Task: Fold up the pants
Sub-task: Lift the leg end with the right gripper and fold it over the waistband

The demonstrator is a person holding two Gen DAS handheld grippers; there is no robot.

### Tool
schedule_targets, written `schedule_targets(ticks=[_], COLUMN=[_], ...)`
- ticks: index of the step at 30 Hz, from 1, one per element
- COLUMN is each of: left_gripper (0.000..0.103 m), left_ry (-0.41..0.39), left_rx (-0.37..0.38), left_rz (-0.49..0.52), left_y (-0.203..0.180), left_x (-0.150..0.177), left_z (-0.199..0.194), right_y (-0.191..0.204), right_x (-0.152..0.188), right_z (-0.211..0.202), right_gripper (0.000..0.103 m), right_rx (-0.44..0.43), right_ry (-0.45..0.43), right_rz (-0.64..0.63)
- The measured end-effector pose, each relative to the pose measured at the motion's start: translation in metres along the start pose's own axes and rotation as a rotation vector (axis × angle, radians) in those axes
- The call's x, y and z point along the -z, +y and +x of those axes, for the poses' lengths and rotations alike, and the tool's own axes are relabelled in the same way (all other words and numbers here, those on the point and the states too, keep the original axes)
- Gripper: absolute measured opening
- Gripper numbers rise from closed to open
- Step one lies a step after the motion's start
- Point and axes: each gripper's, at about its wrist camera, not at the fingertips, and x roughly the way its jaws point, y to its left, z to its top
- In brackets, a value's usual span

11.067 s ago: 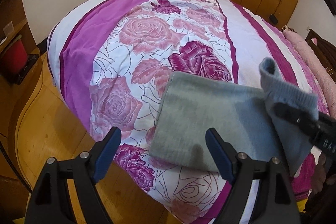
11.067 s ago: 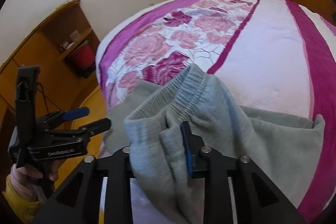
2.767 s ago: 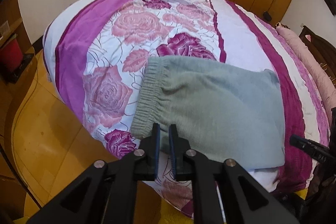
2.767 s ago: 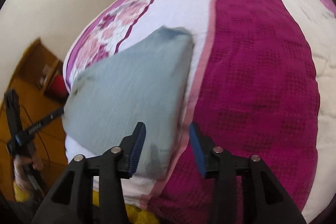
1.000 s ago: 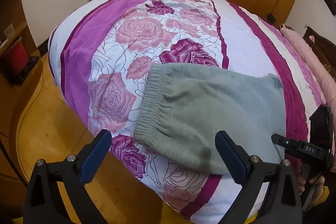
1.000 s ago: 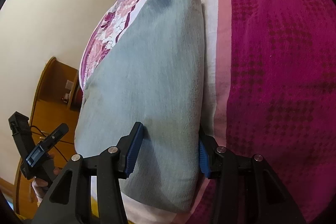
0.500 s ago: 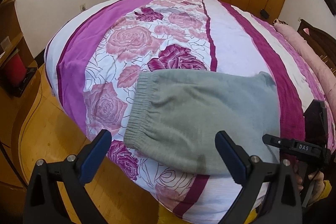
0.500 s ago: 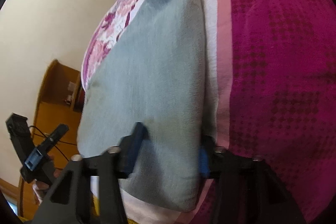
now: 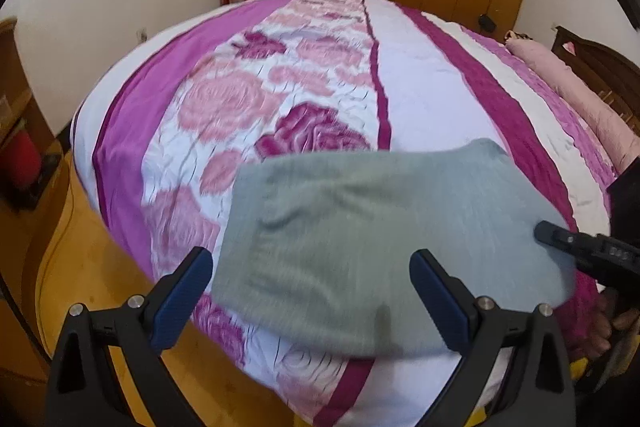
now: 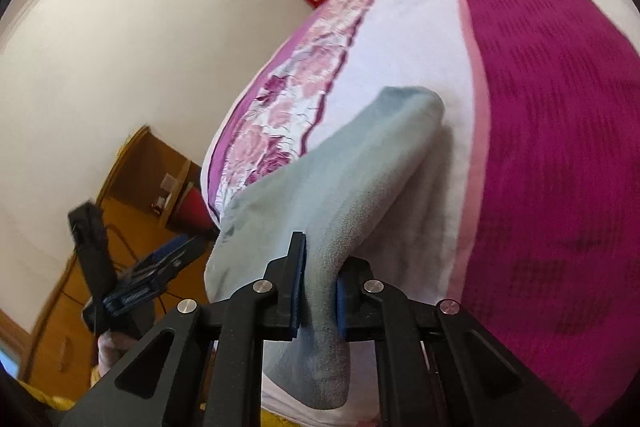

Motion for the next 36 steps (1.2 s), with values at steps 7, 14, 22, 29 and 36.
schedule_targets(ticks=[7,14,22,29,36], left_gripper=[0.101,0.1,0.1,0.1,0.1], left_ry=[-0.018,0.046,0.035,-0.012,0.001], left_rx=[0.018,0.005,0.022,-0.019,-0.006], left_rz=[0.064,0.151,0.099,0.046,0.014], left_y=[-0.026,-0.053,-0.03,0.006,0.036], left_x=[-0.011,0.014,0.017,0.017,0.005], left_z=[0.029,0.055,0.038,0.013,0.014], right_y=[0.031,0.059,0.089,0.116,0.142], right_x=[-0.01,-0.021,-0.035,-0.043,-0.053], right_z=[-0.005,0.001,0.009,0.026,0.053], right_gripper=[0.013,0.013,0.013,0.013,0.013], right_rx=[0.022,0.034,0.006,-0.025,-0.078], right_ry=[-0.011,0.004,0.019,0.051,0.107], right_rz=[-0.113,-0.21,-0.284,-0.323,-0.321])
